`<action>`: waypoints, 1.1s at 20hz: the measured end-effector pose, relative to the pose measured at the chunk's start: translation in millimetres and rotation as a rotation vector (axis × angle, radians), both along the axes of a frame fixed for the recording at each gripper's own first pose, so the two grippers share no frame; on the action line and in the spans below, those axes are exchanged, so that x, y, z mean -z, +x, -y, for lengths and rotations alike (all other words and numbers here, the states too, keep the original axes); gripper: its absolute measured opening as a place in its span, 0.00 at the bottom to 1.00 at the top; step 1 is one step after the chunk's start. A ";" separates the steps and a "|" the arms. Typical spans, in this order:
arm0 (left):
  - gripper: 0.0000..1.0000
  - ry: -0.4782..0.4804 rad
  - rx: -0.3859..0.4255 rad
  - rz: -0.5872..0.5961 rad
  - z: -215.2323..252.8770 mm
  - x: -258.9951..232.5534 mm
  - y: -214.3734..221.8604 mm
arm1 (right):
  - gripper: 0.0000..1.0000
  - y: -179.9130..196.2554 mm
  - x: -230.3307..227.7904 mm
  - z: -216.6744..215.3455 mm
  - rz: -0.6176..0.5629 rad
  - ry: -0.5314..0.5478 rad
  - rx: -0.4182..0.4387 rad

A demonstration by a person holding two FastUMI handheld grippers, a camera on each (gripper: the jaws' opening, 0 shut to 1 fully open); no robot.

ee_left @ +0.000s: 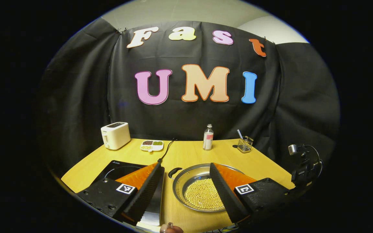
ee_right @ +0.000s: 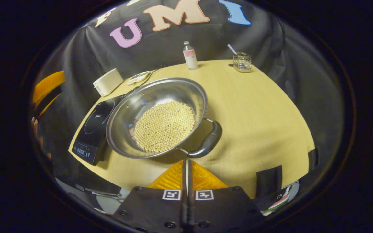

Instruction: First push the handle of the pot to place it horizontally, then grasp the pot with both hands and set it on the induction cooktop.

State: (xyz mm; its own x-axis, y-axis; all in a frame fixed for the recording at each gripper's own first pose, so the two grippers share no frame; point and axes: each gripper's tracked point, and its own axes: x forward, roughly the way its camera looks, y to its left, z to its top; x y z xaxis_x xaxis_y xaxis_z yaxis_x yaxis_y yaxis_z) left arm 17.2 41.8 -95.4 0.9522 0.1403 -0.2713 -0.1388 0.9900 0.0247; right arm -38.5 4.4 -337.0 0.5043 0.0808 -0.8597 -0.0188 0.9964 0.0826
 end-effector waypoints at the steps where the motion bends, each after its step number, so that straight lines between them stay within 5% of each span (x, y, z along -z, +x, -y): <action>1: 0.97 0.000 -0.007 -0.001 -1.7 0.3 -0.1 | 0.02 2.0 0.4 1.6 0.002 0.000 0.003; 22: 0.97 -0.023 -0.109 -0.022 -34.3 7.7 -7.9 | 0.03 80.2 5.8 51.2 0.048 -0.076 0.051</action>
State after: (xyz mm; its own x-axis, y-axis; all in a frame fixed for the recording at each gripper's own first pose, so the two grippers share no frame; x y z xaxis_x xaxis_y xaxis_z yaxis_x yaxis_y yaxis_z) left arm 9.3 76.2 -103.2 0.9253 0.2365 -0.2963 -0.2456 0.9693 0.0067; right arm 41.7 -46.8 -342.9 0.5473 -0.0103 -0.8369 0.0298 0.9995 0.0072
